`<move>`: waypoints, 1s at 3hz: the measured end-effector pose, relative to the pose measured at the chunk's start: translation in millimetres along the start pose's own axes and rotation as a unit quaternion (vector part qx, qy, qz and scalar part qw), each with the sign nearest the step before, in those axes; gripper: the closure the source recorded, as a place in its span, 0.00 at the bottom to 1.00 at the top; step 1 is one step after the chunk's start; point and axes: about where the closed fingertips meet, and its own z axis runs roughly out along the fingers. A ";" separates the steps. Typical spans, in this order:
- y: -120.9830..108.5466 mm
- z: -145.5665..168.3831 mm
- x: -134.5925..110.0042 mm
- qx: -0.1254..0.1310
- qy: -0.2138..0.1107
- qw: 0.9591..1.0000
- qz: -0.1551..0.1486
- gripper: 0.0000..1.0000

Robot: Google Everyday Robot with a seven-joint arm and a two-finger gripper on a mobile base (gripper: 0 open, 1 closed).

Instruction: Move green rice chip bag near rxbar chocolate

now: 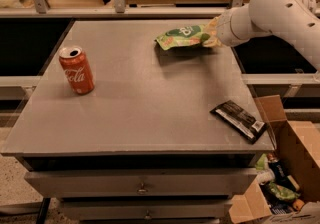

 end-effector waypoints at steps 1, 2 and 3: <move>-9.4 -17.4 -13.0 0.002 -0.026 1.000 -0.003 1.00; -7.6 -43.3 -16.0 -0.002 -0.031 0.999 -0.014 1.00; 4.2 -65.7 -11.4 -0.010 -0.028 0.999 -0.017 1.00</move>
Offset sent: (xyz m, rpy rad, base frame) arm -0.0565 -0.0147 0.0586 0.0016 -0.0153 0.0828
